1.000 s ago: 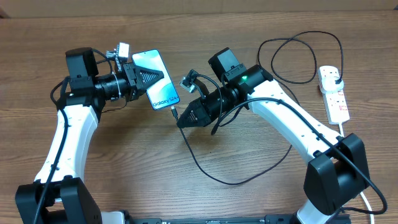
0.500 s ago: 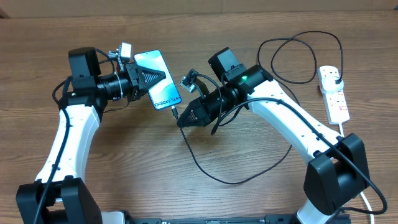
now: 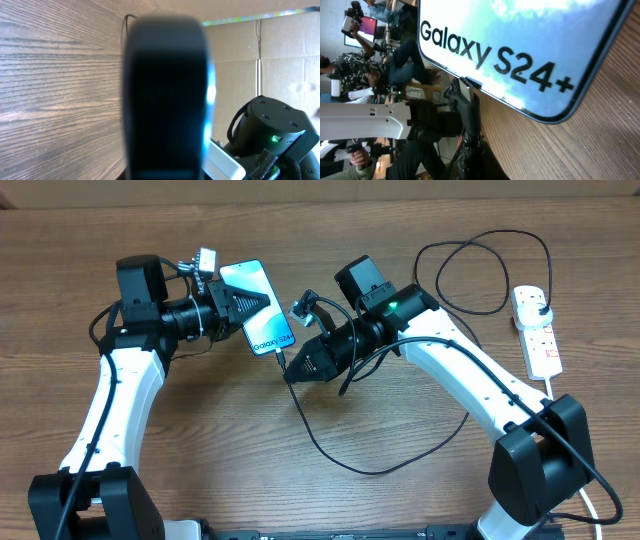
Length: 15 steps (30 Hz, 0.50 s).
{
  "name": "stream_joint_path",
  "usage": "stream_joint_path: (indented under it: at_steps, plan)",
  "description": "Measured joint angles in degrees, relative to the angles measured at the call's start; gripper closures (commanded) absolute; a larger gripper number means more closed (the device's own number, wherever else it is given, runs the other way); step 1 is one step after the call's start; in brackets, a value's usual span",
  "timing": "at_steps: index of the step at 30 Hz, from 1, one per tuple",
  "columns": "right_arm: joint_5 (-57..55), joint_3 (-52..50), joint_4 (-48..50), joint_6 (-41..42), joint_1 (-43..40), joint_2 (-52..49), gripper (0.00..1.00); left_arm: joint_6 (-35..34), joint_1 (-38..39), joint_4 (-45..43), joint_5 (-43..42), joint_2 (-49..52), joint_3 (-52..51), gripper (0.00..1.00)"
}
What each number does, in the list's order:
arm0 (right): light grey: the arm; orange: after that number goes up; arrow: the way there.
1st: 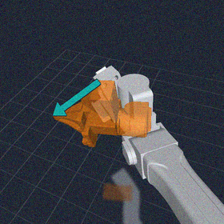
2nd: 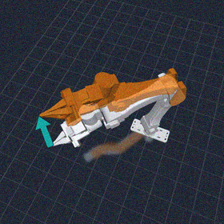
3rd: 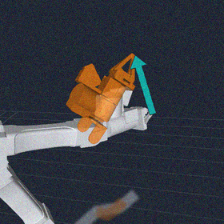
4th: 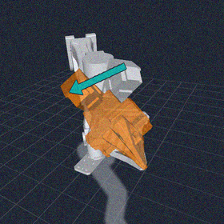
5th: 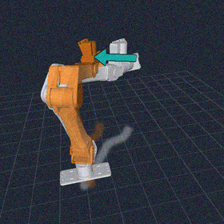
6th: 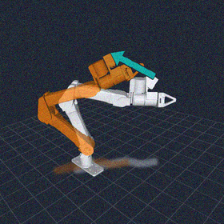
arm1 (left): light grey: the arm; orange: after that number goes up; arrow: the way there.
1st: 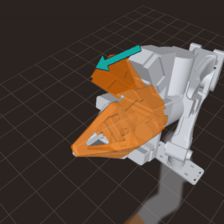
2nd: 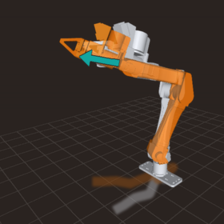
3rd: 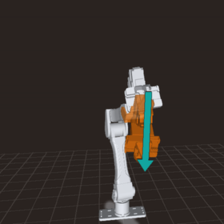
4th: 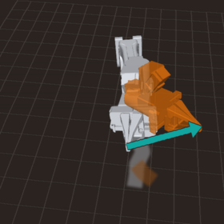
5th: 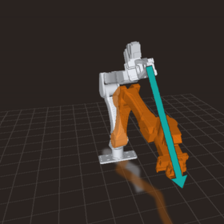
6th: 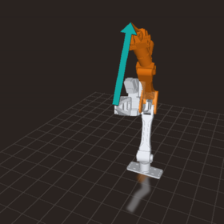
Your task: Plug charger to phone and switch on socket
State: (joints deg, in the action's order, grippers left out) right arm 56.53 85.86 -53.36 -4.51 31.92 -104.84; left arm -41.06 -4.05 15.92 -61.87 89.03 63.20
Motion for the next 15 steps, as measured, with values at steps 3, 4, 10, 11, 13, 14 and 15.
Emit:
stream_joint_path:
  at_steps: [3,4,10,11,13,14,15]
  plan:
    - [0.0,0.0,0.02,0.02,0.0,0.0,0.96,-1.01,0.13,-1.01,0.04,0.0,0.0,0.95]
    - [0.0,0.0,0.02,0.04,0.0,0.0,0.96,-1.25,0.13,-1.09,0.07,0.0,0.0,0.95]
    - [-0.02,0.0,-0.02,0.07,0.0,0.0,0.96,-2.14,0.13,-1.31,0.11,0.0,0.0,0.96]
    - [-0.02,0.0,-0.02,0.04,0.0,0.0,0.96,-2.16,0.13,-1.51,0.13,0.0,0.0,0.95]
    - [0.0,0.0,0.0,0.02,0.0,0.0,0.96,-2.34,0.13,-1.99,0.15,0.0,0.0,0.96]
    - [0.0,0.0,0.02,0.07,0.0,0.0,0.96,-2.34,0.13,-2.27,0.15,0.0,0.0,0.96]
    - [0.0,0.0,0.0,0.04,0.0,0.0,0.96,-2.34,0.13,-2.47,0.15,0.0,0.0,0.96]
